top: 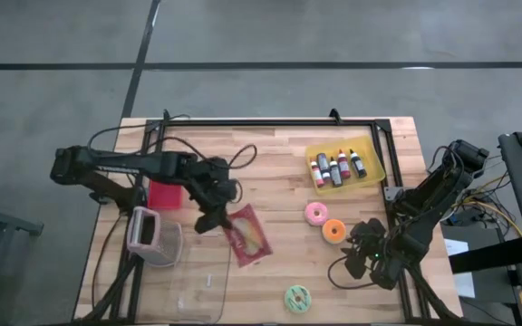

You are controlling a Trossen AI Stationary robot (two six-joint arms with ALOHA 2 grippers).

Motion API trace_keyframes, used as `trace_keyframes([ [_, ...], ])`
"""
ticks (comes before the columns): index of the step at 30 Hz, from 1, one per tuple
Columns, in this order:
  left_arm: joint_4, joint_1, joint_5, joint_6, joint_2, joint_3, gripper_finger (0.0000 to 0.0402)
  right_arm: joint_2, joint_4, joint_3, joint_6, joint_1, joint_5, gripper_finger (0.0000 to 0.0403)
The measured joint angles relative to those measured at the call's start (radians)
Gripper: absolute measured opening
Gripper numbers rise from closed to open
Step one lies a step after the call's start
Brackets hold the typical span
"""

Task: Pick & Place Food Item
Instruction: Put the popcorn pack into the transparent bin

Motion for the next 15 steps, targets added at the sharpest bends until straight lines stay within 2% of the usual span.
trace_keyframes([
  [4,-0.110,-0.026,0.096,0.028,0.002,0.000,0.0025,0.000,0.000,0.000,-0.006,0.000,0.000,0.0178],
  [10,-0.156,-0.090,0.126,-0.048,0.003,0.000,0.0025,0.000,0.001,0.000,-0.006,0.001,0.019,0.0178],
  [15,-0.251,-0.137,0.219,-0.059,0.002,0.000,0.0027,0.000,0.002,0.000,-0.006,0.001,0.022,0.0178],
])
